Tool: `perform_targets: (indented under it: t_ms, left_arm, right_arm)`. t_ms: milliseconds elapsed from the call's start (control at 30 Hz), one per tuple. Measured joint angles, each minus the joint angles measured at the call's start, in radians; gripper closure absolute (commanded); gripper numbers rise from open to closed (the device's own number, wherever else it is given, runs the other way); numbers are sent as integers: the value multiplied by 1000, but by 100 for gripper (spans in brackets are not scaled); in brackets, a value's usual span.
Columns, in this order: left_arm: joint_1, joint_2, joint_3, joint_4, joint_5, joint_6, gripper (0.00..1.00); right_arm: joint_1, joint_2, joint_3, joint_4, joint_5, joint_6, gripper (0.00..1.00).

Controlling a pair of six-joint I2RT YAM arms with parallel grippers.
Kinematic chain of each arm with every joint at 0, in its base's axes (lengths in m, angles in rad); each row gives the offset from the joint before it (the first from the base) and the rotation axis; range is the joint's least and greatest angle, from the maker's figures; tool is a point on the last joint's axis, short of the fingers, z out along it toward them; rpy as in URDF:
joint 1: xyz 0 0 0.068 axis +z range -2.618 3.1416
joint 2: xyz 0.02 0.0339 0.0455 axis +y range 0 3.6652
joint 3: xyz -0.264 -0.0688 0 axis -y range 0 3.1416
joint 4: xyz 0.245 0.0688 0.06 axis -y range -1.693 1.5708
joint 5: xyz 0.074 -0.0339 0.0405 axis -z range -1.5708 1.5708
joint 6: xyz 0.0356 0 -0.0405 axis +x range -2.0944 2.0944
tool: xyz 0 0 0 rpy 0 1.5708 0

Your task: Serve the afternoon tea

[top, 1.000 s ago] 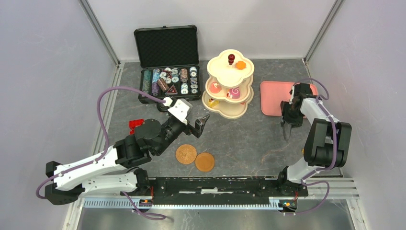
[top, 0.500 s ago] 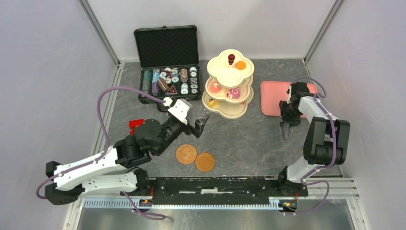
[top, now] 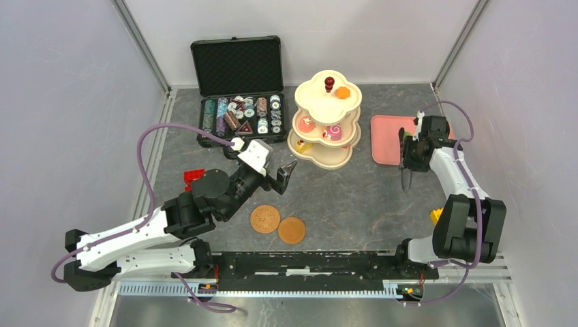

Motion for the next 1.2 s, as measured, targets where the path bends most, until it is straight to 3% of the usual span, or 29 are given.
perform_targets:
  t_ms: [233,500,667,867,1033,1200]
  left_arm:
    - [0,16,48,-19,-26,0,0]
    - [0,14,142,-87,-26,-63,0]
    - [0,-8,152,-140,-39,-120,0]
    - [0,-29,161,-185,-84,-163,0]
    - [0,-41,161,-196,-107,-177,0]
    - [0,-43,161,-195,-124,-175,0]
  right_arm:
    - [61,-70,51,-50,-78,3,90]
    - [385,-193,389,-103,-124,50,90]
    - [609,-187,500,-107,-129,105,90]
    - [813,-32,613,-128,-117,143,90]
    - [835,173,811,-224,-19,154,89]
    - [825,280,935,-288,59,154,89]
